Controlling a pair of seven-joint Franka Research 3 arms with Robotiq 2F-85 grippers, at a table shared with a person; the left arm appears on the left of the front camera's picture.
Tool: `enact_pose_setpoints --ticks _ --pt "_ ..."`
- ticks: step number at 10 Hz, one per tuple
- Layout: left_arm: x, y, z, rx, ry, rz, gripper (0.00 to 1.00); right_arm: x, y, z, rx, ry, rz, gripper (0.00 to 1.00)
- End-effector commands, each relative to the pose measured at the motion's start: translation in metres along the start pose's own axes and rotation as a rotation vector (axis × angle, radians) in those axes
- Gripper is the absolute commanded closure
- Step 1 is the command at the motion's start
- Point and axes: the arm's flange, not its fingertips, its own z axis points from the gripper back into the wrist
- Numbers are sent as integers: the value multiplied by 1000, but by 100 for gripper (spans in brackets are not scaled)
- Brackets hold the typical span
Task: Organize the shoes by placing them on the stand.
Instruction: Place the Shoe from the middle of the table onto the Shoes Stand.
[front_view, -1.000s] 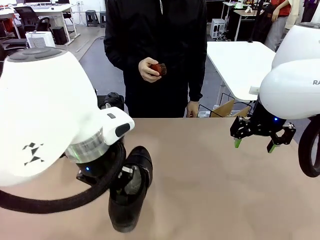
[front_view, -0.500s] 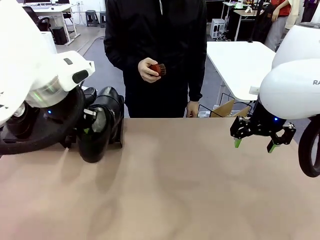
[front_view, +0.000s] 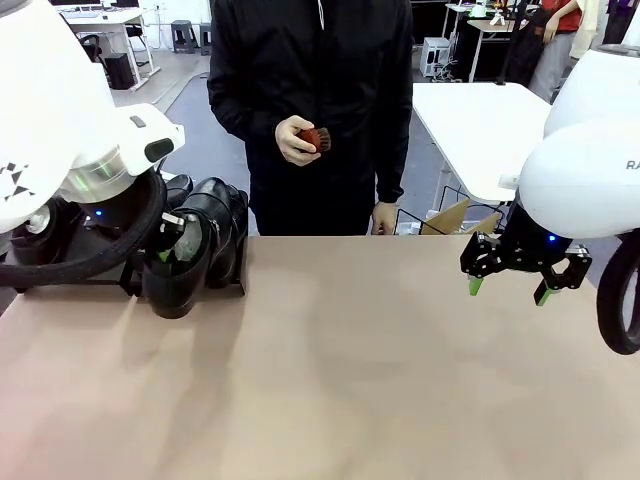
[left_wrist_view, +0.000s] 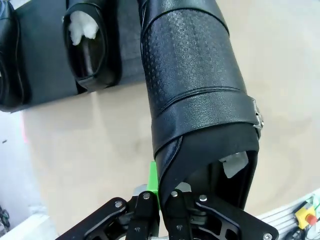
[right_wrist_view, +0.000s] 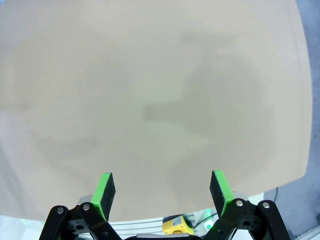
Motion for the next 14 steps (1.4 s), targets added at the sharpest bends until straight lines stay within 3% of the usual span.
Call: enact_pose_setpoints --ticks 1,3,4,6,9,11,14 --pt "4 12 7 24 -113 -30 100 1 -1 1 -4 -5 14 0" --pt "37 53 35 21 -289 62 100 1 -1 1 -4 -5 14 0" --pt "51 87 43 44 -342 127 100 1 -1 1 -4 -5 14 0" --pt "70 128 41 63 -387 122 100 1 -1 1 -4 -5 14 0" --pt "105 179 -9 168 -335 169 100 1 -1 1 -4 -5 14 0" --pt "116 190 -44 209 -318 95 100 1 -1 1 -4 -5 14 0" --pt "109 198 -78 230 -274 120 100 1 -1 1 -4 -5 14 0"
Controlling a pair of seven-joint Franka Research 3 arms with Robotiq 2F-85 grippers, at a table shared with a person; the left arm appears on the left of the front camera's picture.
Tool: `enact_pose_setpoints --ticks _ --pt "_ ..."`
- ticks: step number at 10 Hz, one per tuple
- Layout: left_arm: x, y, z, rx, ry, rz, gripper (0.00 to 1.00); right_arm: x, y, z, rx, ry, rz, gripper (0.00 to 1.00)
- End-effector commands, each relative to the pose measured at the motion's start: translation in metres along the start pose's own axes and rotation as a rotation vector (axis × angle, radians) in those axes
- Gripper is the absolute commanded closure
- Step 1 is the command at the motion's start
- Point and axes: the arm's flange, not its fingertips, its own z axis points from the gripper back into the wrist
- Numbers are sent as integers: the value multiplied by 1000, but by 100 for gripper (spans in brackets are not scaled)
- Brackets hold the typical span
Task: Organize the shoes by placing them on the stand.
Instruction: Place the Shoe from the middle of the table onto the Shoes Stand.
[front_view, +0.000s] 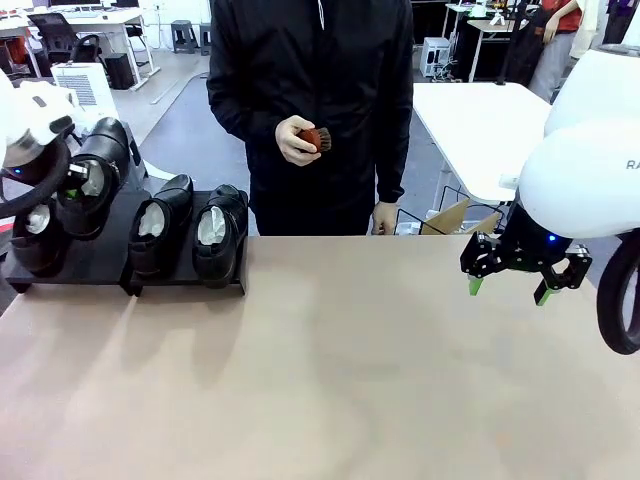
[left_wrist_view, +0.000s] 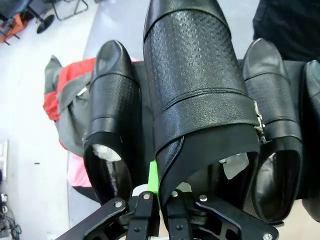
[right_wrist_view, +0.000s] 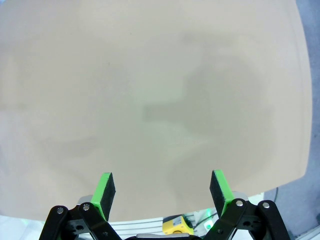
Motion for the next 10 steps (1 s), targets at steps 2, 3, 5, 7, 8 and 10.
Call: enact_pose_setpoints --ticks 2,3,5,7,8,10 --pt "-12 -7 -5 16 -5 45 100 1 -1 1 -4 -4 14 0" --pt "-21 -7 -5 13 12 51 100 1 -1 1 -4 -4 14 0" --pt "-35 -6 -13 16 36 53 100 1 -1 1 -4 -4 14 0" --pt "-45 -7 -23 27 48 61 100 1 -1 1 -4 -4 14 0" --pt "-45 -8 -25 18 37 70 100 1 -1 1 -4 -4 14 0" --pt "-46 -13 -28 11 6 77 100 1 -1 1 -4 -4 14 0"
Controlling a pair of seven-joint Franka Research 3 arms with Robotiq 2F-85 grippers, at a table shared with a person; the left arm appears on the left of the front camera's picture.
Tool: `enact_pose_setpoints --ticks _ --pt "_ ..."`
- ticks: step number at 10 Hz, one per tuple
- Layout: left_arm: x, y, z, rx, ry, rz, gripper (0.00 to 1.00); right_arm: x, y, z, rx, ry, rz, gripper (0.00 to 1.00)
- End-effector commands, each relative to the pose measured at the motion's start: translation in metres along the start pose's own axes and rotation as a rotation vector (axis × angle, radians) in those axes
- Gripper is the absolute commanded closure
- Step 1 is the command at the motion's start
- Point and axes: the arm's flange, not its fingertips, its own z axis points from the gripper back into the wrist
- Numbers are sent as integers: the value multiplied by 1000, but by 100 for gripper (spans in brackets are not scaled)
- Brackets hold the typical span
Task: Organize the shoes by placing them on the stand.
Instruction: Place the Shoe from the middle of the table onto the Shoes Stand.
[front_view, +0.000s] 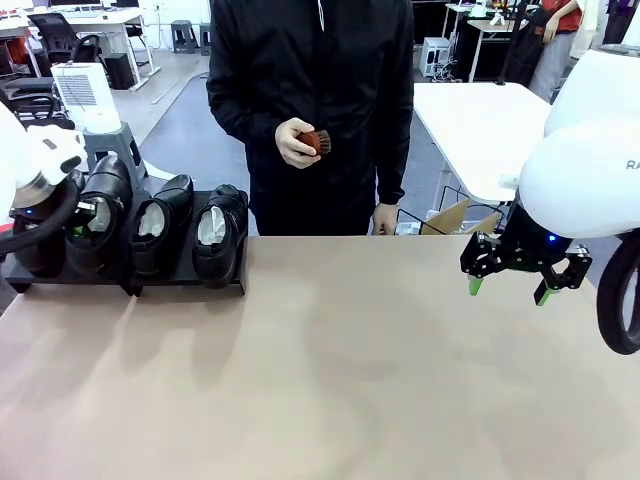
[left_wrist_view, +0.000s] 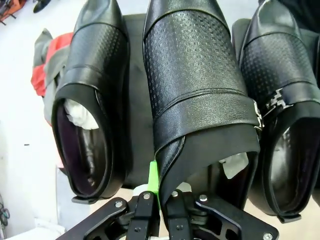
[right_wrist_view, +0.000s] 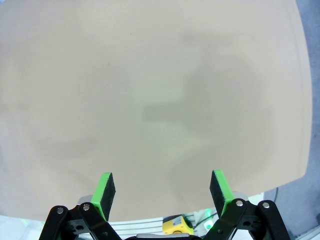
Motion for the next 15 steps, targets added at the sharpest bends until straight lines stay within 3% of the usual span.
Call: enact_pose_setpoints --ticks 1,7,8,9,13,15 --pt "0 -5 -4 22 -56 24 100 1 -1 1 -4 -4 14 0" --pt "-3 -9 -26 49 -50 55 100 1 -1 1 -4 -4 14 0" --pt "-4 -9 -27 53 -56 53 94 1 -1 1 -4 -4 14 0" --pt "-4 -10 -27 56 -58 52 83 1 -1 1 -4 -4 14 0" --pt "-4 -9 -22 98 -93 25 3 1 -1 1 -4 -4 14 0" --pt "-4 -15 -4 97 -86 -11 0 1 -1 1 -4 -4 14 0"
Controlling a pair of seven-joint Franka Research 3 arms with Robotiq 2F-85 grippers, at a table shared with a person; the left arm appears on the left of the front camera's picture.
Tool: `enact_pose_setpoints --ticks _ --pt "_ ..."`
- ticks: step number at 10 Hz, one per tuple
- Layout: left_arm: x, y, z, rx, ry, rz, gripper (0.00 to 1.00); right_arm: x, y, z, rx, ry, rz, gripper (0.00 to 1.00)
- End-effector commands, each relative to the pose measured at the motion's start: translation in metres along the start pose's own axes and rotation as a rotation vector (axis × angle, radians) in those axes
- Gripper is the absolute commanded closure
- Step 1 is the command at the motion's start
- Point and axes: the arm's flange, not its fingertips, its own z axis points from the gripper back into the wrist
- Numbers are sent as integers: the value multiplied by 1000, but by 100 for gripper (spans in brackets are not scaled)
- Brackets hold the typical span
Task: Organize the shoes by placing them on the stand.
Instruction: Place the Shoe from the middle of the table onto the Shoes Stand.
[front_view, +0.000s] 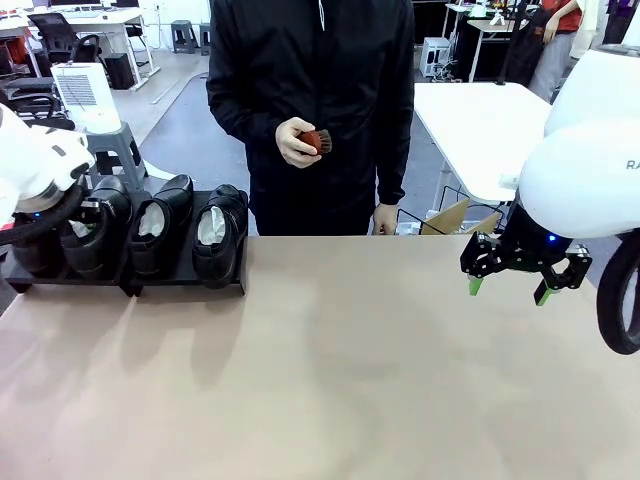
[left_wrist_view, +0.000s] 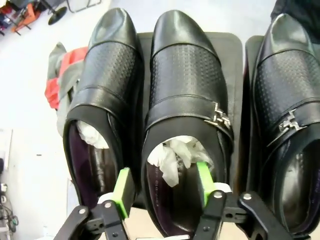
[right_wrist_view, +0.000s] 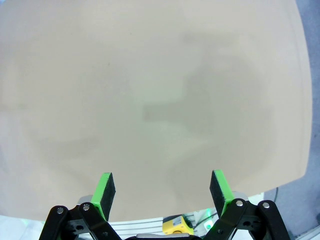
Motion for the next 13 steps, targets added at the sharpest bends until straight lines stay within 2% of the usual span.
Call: enact_pose_setpoints --ticks 1,3,5,8,9,13 --pt "-6 -9 20 38 -17 -32 0 1 -1 1 -4 -4 14 0" --pt "-5 -8 41 73 -50 -59 0 1 -1 1 -4 -4 14 0" --pt "-5 -6 43 98 -52 -57 0 1 -1 1 -4 -4 14 0" --pt "-1 1 56 107 -66 30 0 1 -1 1 -4 -4 14 0" --pt "2 -1 50 76 -46 -53 0 1 -1 1 -4 -4 14 0" --pt "2 -1 50 76 -46 -53 0 1 -1 1 -4 -4 14 0"
